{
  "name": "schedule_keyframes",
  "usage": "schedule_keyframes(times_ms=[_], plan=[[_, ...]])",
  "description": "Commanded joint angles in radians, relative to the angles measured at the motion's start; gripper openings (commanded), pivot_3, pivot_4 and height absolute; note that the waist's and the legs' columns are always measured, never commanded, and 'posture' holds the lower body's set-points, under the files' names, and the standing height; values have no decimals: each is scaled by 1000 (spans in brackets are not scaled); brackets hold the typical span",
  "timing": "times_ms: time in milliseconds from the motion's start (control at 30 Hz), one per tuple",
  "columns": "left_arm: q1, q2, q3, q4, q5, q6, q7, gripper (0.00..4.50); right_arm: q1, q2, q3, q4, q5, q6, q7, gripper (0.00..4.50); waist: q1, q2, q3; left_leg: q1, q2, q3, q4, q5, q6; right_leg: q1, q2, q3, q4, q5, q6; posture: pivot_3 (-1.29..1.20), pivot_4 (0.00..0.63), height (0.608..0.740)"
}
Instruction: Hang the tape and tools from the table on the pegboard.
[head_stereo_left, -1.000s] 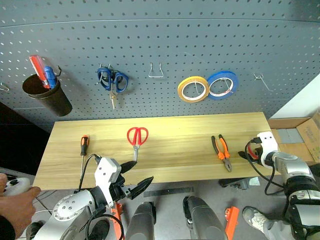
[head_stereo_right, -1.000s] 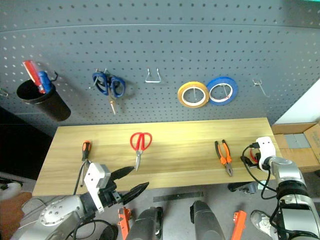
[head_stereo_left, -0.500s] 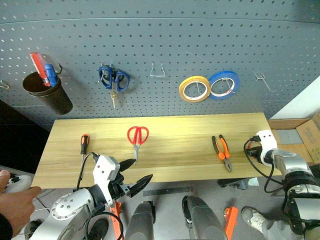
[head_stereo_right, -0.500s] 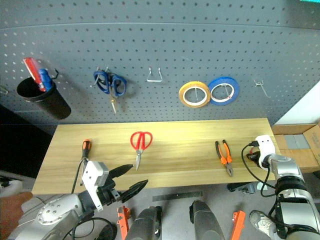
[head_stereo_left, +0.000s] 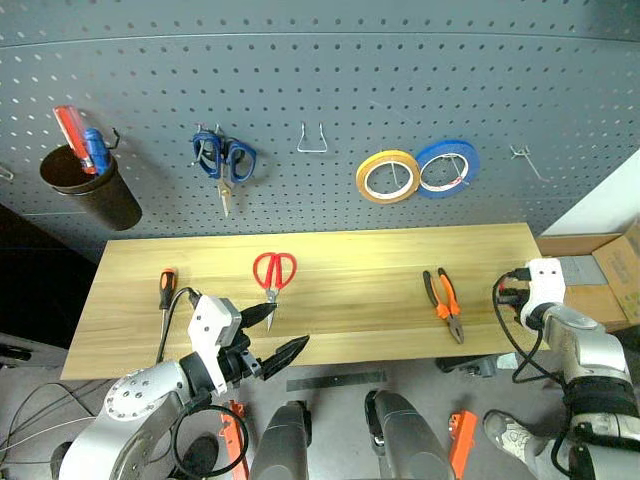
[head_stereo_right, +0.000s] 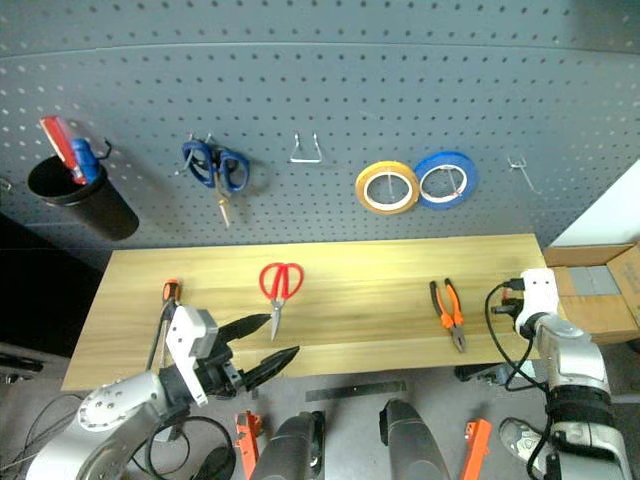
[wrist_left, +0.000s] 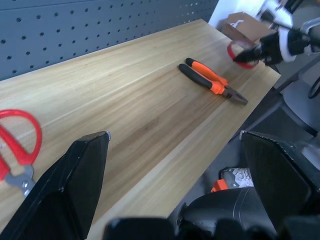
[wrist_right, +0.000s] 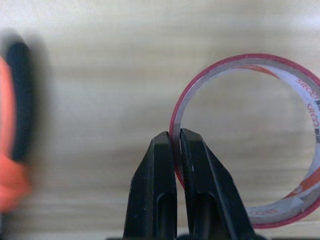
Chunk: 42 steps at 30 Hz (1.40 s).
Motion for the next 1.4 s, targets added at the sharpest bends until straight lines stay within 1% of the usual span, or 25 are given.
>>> schedule_keyframes(times_ms=[33,167,267,433,633,800,1067,1400], plan=[[-38,-4,-11,25,-7,-36,-26,4500,45,68,-115,-273,85,9,-90,22,-1,1,-1,-1,0,0,0,0,0,-1,0,0,1,0,0,-73,249,740],[-94,-15,-31,69,-1,-66,-47,4500,54,152,-201,-450,163,-46,-156,22,-2,4,-3,-4,0,1,1,0,0,-4,0,0,1,0,1,-97,233,740],[-118,-23,-41,95,4,-94,-62,4500,48,175,-216,-511,181,-80,-179,22,-5,5,-6,-6,0,1,1,0,0,-5,0,0,1,0,1,-107,222,740],[-132,-33,-51,108,4,-129,-78,4500,0,173,-232,-533,212,-116,-214,22,-16,7,-10,-6,-1,1,1,0,0,-5,-1,0,1,2,-2,-111,211,740],[-125,-35,-67,102,1,-142,-87,4500,-22,132,-191,-576,266,-90,-171,22,-26,8,-13,-6,-1,3,1,0,0,-5,-1,-1,1,3,-4,-116,208,740],[-120,-43,-81,88,-3,-136,-85,4500,-50,111,-142,-552,325,-56,-113,22,-29,8,-15,-6,-1,4,2,0,0,-5,-1,-1,2,3,-4,-111,207,740],[-135,-52,-72,69,-29,-118,-70,4500,-78,81,-98,-466,362,-53,-34,22,-28,7,-17,-6,-1,4,2,0,0,-5,-1,-1,3,4,-4,-102,206,740],[-128,-50,-78,46,-32,-107,-53,4500,-103,60,-74,-342,325,-114,19,22,-27,7,-20,-6,-1,4,3,0,0,-5,-1,-1,3,4,-4,-94,203,740]])
